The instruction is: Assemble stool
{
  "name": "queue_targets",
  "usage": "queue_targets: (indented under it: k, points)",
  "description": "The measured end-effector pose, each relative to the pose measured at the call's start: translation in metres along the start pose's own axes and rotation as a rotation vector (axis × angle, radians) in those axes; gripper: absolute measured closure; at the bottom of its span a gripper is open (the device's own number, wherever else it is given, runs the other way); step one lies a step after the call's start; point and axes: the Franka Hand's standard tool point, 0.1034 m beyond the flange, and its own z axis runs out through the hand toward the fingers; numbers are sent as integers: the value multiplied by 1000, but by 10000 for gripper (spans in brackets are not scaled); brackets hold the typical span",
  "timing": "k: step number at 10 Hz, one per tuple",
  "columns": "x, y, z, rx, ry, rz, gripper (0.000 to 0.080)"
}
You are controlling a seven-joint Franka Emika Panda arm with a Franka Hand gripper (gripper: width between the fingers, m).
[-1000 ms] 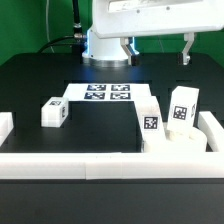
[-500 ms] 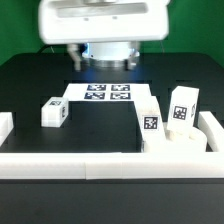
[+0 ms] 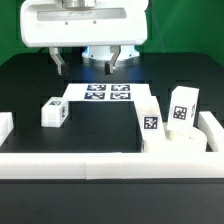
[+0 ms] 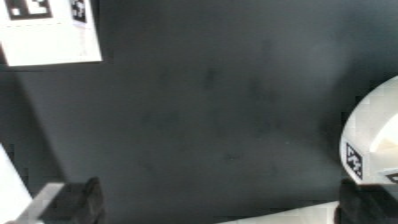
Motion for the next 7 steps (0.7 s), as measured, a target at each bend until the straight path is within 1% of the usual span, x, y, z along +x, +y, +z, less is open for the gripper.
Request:
queue_targets:
  k: [1, 2, 3, 4, 5, 6, 7]
  points:
    - [0, 20, 8, -19, 2, -23, 150]
    - [-1, 35, 17, -37, 4, -53, 150]
    - [-3, 48, 26, -43, -5, -63, 150]
    - [-1, 55, 31, -57, 2, -58, 150]
    - [-2, 57, 35, -60, -6, -66, 150]
    - [-3, 54, 35, -49, -27, -62, 150]
    - [-4, 54, 36, -48, -32, -61, 150]
